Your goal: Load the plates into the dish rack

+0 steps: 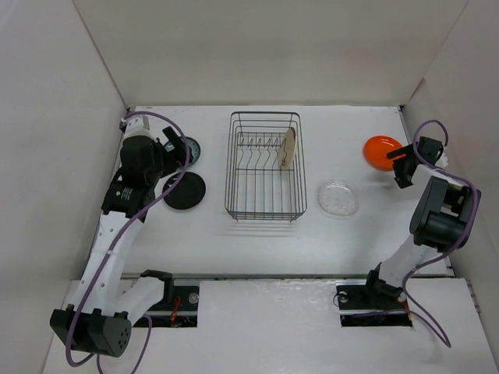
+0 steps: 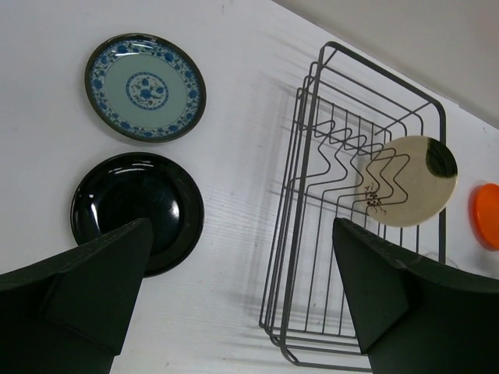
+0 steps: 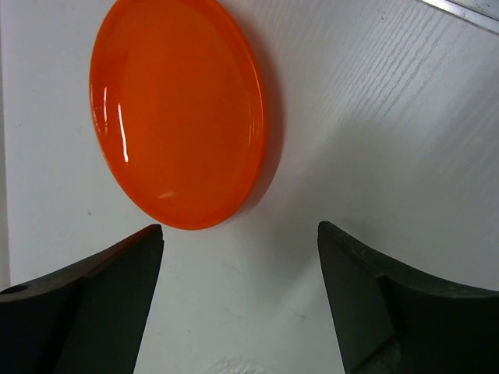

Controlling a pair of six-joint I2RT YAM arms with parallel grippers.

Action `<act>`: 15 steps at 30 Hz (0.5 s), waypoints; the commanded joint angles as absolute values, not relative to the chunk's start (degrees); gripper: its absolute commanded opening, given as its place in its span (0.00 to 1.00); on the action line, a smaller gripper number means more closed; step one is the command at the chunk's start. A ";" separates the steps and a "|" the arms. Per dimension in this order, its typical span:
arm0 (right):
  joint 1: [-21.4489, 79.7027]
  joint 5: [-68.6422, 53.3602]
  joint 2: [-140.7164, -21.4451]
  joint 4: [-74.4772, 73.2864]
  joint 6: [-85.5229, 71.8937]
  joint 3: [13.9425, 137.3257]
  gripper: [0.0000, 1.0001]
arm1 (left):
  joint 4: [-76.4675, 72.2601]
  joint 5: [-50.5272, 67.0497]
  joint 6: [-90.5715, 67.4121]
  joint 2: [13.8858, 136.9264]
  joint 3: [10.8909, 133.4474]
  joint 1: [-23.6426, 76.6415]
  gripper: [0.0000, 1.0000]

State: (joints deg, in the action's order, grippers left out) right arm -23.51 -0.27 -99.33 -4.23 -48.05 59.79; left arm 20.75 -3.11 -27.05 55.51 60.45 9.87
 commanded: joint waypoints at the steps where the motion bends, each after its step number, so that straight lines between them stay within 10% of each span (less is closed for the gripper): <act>1: -23.38 -0.44 -100.63 -0.26 -48.34 63.28 0.84 | 17.31 -1.93 -26.19 55.11 60.29 9.14 1.00; 15: -23.38 -1.05 -110.39 -2.37 -46.41 70.40 0.50 | 17.84 -2.99 -26.19 55.11 60.29 8.53 1.00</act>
